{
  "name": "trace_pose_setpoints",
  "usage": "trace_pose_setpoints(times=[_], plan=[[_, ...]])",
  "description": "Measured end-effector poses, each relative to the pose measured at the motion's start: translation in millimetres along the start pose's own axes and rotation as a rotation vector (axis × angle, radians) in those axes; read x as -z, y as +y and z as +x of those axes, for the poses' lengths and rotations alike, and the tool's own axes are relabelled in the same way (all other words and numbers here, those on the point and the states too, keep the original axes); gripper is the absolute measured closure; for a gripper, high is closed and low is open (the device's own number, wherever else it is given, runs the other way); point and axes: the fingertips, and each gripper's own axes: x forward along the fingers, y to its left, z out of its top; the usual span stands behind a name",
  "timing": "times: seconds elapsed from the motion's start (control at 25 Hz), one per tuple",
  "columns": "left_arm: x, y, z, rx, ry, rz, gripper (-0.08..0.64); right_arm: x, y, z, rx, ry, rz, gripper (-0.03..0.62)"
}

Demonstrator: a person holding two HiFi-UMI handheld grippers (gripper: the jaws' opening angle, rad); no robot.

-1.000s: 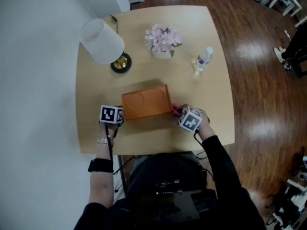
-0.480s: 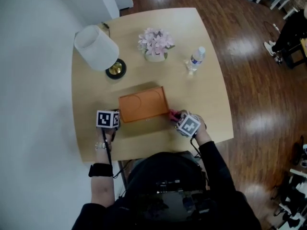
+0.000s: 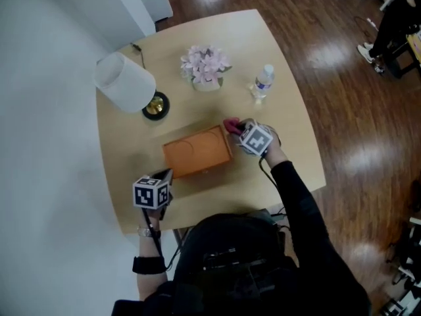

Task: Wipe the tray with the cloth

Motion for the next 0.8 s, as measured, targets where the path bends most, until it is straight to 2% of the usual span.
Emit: trace_pose_setpoints(times=[0.12, 0.36, 0.8], plan=[[-7.6, -16.8, 6.5, 0.016, 0.015, 0.03, 0.558, -19.0, -6.7, 11.6, -0.052, -0.027, -0.016, 0.511], [-17.4, -40.9, 20.0, 0.036, 0.05, 0.069, 0.558, -20.1, 14.5, 5.4, -0.156, -0.052, -0.052, 0.511], [-32.2, -73.5, 41.2, 0.067, 0.07, 0.117, 0.558, 54.7, 88.5, -19.2, -0.306, 0.023, -0.164, 0.511]])
